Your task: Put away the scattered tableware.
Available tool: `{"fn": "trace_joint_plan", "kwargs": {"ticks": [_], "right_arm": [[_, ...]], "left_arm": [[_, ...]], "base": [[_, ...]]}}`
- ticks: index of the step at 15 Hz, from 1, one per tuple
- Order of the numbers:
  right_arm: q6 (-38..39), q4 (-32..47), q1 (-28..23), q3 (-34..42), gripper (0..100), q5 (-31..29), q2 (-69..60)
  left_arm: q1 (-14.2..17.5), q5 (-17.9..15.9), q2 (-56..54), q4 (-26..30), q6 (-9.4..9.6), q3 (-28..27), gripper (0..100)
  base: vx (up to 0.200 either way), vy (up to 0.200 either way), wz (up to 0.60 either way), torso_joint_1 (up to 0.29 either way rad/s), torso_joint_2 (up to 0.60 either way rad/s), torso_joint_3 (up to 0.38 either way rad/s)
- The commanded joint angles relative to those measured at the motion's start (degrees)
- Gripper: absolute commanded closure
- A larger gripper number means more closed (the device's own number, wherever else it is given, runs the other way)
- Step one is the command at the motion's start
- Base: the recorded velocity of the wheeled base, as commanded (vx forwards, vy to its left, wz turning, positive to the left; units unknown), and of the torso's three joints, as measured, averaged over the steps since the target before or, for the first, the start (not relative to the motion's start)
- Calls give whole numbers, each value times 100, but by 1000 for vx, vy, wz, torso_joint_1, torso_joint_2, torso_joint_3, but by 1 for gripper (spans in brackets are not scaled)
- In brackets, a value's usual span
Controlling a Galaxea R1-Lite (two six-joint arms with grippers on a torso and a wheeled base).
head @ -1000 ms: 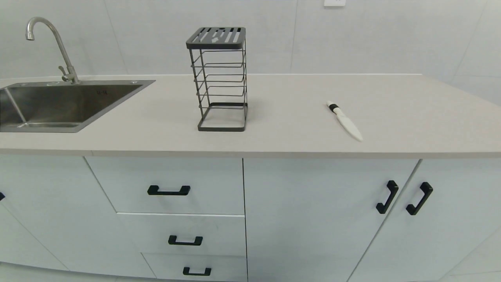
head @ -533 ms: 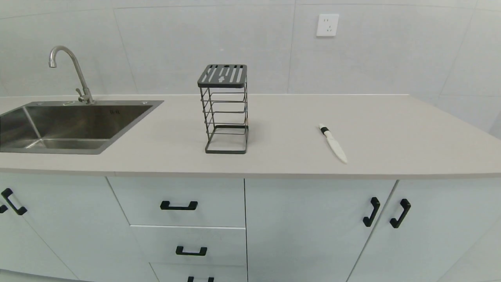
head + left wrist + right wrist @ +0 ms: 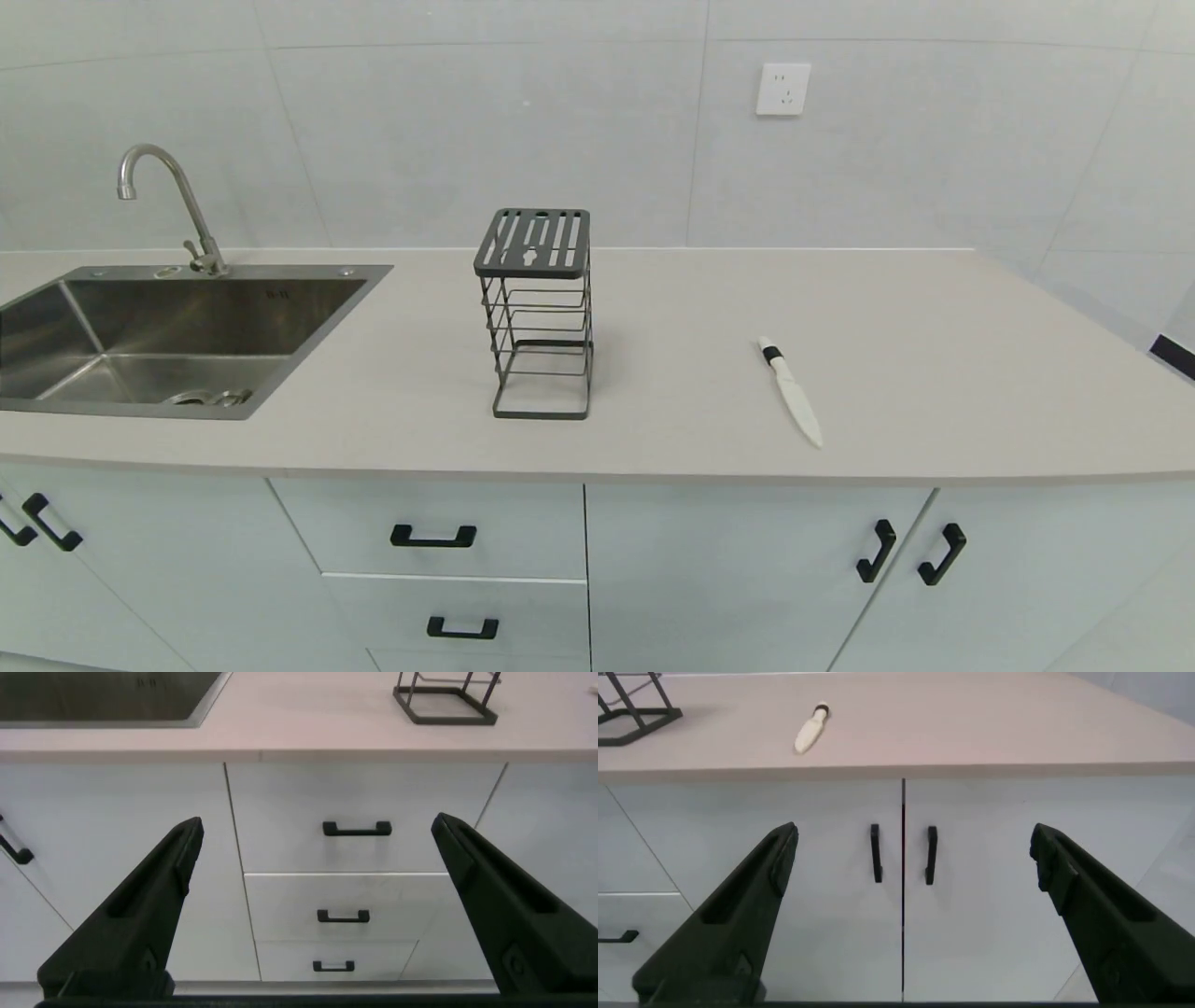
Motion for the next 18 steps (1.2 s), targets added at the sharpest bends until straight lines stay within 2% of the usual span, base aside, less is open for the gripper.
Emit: {"fn": "trace_joint_plan", "kwargs": {"ticks": [1, 9, 11, 18], "right_arm": [[2, -3, 0, 5, 0, 7, 5], [20, -3, 0, 5, 0, 7, 5], [11, -3, 0, 5, 0, 7, 5], [2, -3, 0, 5, 0, -2, 5]], "left_arm": [[0, 1, 7, -4, -2, 0, 0], [0, 10, 7, -4, -2, 0, 0], [0, 18, 7, -4, -55, 0, 0], [0, 18, 7, -4, -55, 0, 0]], "base": [[0, 0, 0, 286, -535, -261], [0, 0, 0, 269, -523, -254], [0, 0, 0, 61, -117, -54], [0, 0, 0, 0, 0, 0]]}}
